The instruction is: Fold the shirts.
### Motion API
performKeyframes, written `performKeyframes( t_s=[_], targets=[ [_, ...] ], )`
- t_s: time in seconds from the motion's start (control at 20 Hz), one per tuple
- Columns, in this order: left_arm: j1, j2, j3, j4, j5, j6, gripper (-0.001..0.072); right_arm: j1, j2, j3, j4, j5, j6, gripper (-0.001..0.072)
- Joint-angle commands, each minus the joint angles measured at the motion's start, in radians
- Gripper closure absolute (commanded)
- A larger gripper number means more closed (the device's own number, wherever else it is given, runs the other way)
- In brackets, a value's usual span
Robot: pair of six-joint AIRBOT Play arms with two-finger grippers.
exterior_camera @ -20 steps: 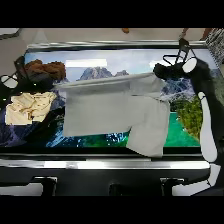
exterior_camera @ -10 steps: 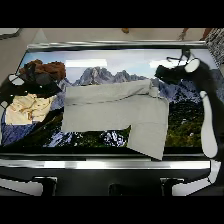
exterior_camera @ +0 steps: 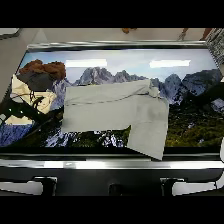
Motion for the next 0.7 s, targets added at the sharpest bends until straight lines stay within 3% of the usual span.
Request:
performKeyframes(
  t_s=[0.0, 0.25, 0.4, 0.45, 0.5, 0.65],
  targets=[
    [0.006, 0.013, -0.150, -0.059, 0.066, 0.056, 0.0277, -0.024, 0.004, -0.056, -0.006, 0.033, -0.021, 0.0275],
    [0.002, 0.011, -0.160, -0.109, 0.146, 0.054, 0.0342, -0.024, 0.004, -0.061, -0.006, 0.019, -0.053, 0.0275],
    [-0.017, 0.011, -0.160, -0.109, 0.167, 0.054, 0.0511, -0.023, 0.004, -0.126, -0.003, 0.004, -0.057, 0.0275],
    [-0.021, 0.012, -0.160, -0.109, 0.173, 0.054, 0.0620, -0.023, 0.004, -0.165, 0.009, -0.009, -0.065, 0.0275],
    [-0.024, 0.012, -0.160, -0.109, 0.180, 0.054, 0.0663, -0.023, 0.004, -0.209, 0.047, -0.037, -0.082, 0.0275],
    [-0.025, 0.017, -0.159, -0.109, 0.179, 0.055, 0.0679, -0.023, 0.001, -0.314, 0.113, -0.167, -0.108, 0.0277]
  ],
)
